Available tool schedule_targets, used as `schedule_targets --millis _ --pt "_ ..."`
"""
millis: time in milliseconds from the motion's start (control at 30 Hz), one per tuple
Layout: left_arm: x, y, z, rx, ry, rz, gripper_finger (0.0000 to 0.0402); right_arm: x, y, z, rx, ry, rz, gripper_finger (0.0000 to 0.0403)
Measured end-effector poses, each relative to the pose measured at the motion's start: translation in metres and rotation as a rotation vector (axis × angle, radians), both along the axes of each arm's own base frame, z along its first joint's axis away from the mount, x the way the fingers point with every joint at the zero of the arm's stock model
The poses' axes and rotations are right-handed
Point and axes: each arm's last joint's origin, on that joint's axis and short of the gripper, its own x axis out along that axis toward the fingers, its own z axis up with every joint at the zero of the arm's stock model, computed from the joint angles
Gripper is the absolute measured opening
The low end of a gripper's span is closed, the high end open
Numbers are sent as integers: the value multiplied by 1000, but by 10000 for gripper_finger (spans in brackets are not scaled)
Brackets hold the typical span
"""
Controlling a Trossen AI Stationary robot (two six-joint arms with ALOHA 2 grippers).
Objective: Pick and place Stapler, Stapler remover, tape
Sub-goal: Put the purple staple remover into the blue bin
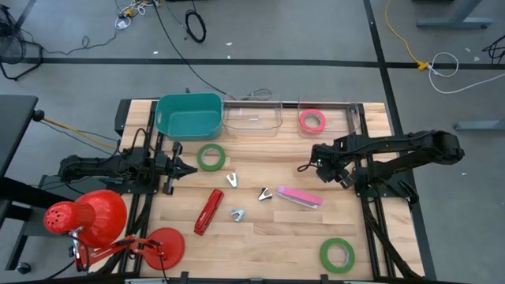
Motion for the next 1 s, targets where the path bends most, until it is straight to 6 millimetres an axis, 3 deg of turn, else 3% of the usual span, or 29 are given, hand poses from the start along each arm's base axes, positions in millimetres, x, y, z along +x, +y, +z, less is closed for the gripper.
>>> schedule_targets --millis 333,767,1000 --pt "0 0 0 0 0 0 3 -4 -4 -17 -135 3 -9 212" --pt "0 0 0 0 0 0 3 -8 -3 -32 -140 -9 -10 211" --pt "0 0 0 0 0 0 3 -9 -3 -42 -143 -35 -10 185"
